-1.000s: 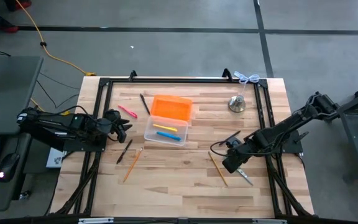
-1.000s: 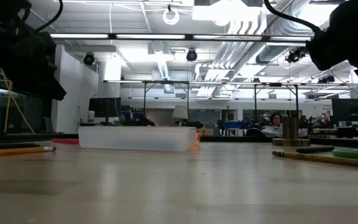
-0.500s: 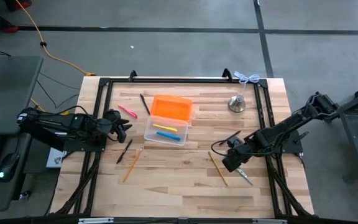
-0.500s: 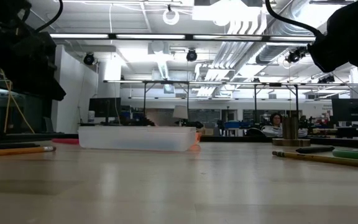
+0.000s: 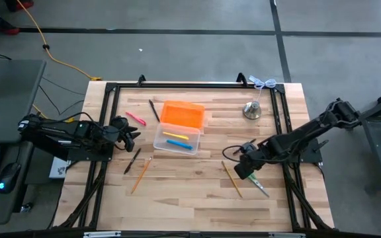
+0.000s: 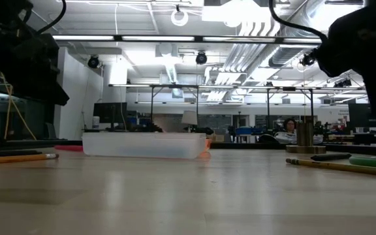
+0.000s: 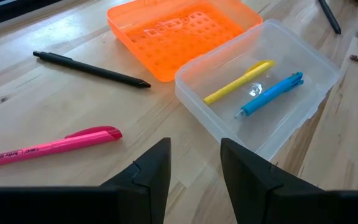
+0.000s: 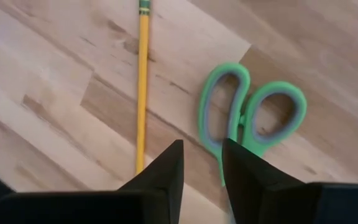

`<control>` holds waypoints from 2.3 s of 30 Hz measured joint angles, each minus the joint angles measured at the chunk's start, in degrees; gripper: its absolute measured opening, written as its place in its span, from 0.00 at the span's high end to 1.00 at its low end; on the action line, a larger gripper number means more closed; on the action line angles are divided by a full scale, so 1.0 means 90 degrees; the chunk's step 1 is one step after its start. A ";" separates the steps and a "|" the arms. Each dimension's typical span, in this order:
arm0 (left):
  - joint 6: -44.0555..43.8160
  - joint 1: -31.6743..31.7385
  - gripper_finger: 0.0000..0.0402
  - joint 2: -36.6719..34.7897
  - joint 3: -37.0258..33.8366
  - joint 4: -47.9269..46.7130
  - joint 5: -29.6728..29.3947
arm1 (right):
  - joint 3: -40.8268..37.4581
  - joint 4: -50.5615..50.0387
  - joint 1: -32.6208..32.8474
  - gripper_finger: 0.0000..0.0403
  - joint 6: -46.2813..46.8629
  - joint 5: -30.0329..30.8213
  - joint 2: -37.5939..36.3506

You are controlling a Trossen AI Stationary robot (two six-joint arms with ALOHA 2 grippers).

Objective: Pick & place school supplies into a supply box
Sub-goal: Put the green scissors into the orange supply box

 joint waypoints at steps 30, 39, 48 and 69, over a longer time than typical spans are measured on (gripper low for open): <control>-0.0002 0.0001 0.58 -0.0002 0.0000 -0.0001 -0.0019 | -0.0002 0.0048 -0.0601 0.79 -0.0585 -0.0545 0.0604; 0.0000 0.0001 0.58 -0.0001 0.0000 -0.0079 -0.0022 | -0.0002 0.0050 -0.0601 0.79 -0.0561 -0.0597 0.0603; 0.0004 0.0001 0.58 -0.0001 0.0000 -0.0081 -0.0075 | -0.0002 -0.0046 -0.0601 0.78 -0.0301 -0.0592 0.0604; 0.0015 0.0001 0.58 0.0000 -0.0002 -0.0094 -0.0182 | -0.0060 0.0007 -0.0601 0.59 -0.0177 -0.0385 0.0601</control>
